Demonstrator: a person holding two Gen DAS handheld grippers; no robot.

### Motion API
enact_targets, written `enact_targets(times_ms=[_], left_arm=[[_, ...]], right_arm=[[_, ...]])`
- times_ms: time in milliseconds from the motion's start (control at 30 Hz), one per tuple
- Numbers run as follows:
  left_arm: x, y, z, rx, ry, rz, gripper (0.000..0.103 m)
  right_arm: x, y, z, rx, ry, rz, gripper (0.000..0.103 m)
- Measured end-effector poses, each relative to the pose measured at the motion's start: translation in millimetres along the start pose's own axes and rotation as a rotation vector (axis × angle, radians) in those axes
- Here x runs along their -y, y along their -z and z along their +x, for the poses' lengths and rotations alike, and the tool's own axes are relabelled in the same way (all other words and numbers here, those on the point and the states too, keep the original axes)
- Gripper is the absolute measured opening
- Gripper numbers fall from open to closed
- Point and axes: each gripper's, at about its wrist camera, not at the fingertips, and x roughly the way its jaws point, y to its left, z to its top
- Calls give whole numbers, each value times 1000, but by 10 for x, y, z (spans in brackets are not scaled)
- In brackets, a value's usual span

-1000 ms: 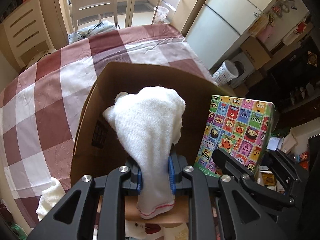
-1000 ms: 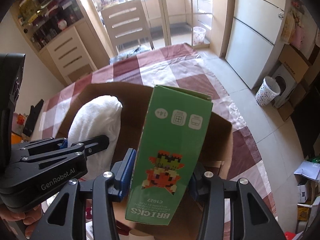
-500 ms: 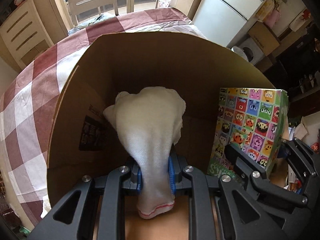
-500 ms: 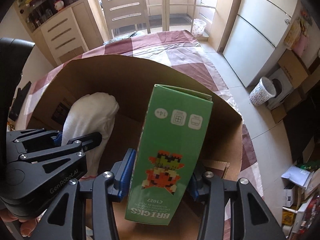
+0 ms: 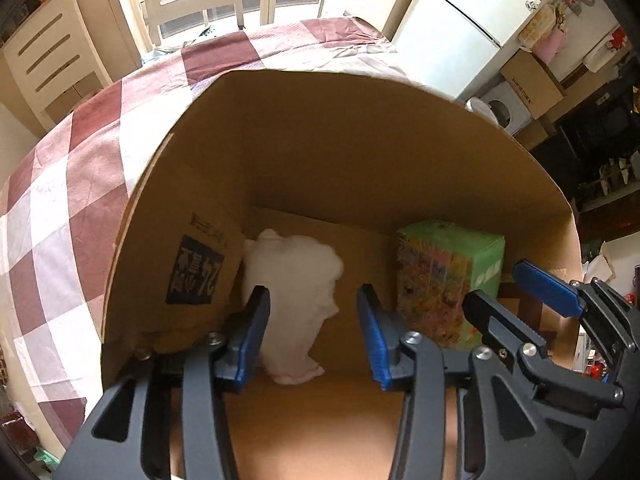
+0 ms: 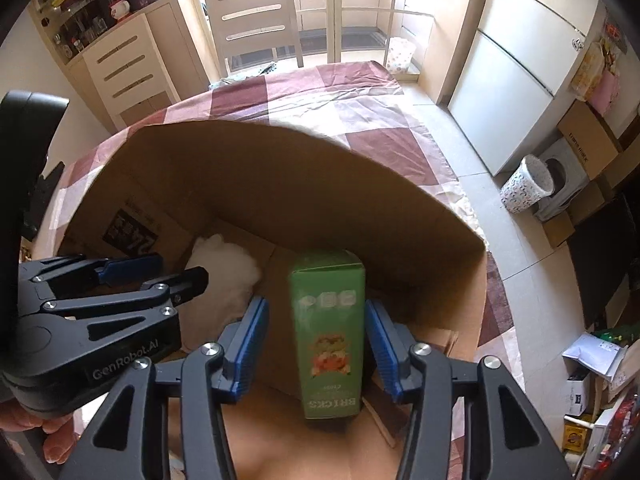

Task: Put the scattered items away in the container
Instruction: 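Lower and open both tools, dropping sock and BRICKS box inside, then withdraw both open tools from the cardboard box back over the table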

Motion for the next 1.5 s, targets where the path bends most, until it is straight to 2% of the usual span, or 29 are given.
enact_targets(times_ms=[367, 900, 1033, 1500], left_arm=[[14, 17, -84, 15, 5, 13, 57], [66, 72, -331, 51, -4, 26, 59], [54, 89, -451, 79, -20, 20, 66], [79, 241, -764, 129, -33, 15, 66]], right_arm=[[28, -2, -99, -11, -33, 33, 51], [10, 14, -370, 29, -38, 24, 51], [-10, 17, -435, 39, -47, 24, 51], [-62, 122, -751, 95, -53, -1, 51]])
